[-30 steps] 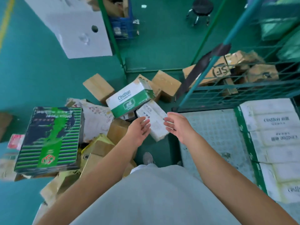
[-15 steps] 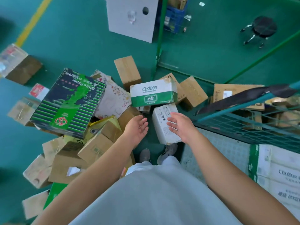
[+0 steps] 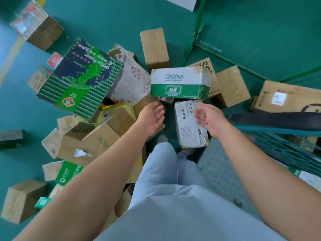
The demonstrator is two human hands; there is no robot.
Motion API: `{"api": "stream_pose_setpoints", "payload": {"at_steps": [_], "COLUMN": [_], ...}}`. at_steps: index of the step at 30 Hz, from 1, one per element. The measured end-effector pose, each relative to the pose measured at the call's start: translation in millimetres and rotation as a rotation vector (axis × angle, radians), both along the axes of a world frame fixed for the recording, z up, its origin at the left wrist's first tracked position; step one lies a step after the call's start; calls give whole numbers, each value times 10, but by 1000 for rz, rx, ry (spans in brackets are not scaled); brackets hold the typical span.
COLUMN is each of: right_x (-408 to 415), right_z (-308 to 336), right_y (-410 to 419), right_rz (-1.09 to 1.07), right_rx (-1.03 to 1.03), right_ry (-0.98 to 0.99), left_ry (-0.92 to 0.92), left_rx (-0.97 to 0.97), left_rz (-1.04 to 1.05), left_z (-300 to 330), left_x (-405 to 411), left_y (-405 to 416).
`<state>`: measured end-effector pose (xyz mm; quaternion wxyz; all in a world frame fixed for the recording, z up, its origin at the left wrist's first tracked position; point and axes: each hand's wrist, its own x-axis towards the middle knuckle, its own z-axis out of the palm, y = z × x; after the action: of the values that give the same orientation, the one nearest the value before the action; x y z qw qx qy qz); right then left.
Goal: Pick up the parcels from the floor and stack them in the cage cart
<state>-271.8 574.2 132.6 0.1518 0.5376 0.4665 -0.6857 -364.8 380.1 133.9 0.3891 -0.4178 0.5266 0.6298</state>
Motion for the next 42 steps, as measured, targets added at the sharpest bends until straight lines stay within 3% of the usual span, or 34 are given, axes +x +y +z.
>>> {"api": "stream_pose_setpoints", "payload": {"at_steps": [7,13,27,32,37,42], "right_x": [-324,-809,-1545,-1576,-1561,-1632], "right_z": [-658,-1426,-2820,-3045,-3084,-2858], "right_y": [273,489,642,654,646,599], "right_rz": [39,41,-29,-30,-42,-84], "right_rx": [2,64,476,559,551,538], "right_ry": [-87,-151,-129,-108,-115,-97], "left_ry": [-23,-87,-6,87,2,-52], "left_rx": [-66,-130,-492,-514,-503,-458], "left_rz": [-33,-76,-476,-573,-526,-459], "left_z": [-634,-1557,-3385,-3806,-3995,-3768], "left_x": [-507,-1080,-2176,-2385,-2401,-2357], "left_y": [206,361,520,549,557,354]}}
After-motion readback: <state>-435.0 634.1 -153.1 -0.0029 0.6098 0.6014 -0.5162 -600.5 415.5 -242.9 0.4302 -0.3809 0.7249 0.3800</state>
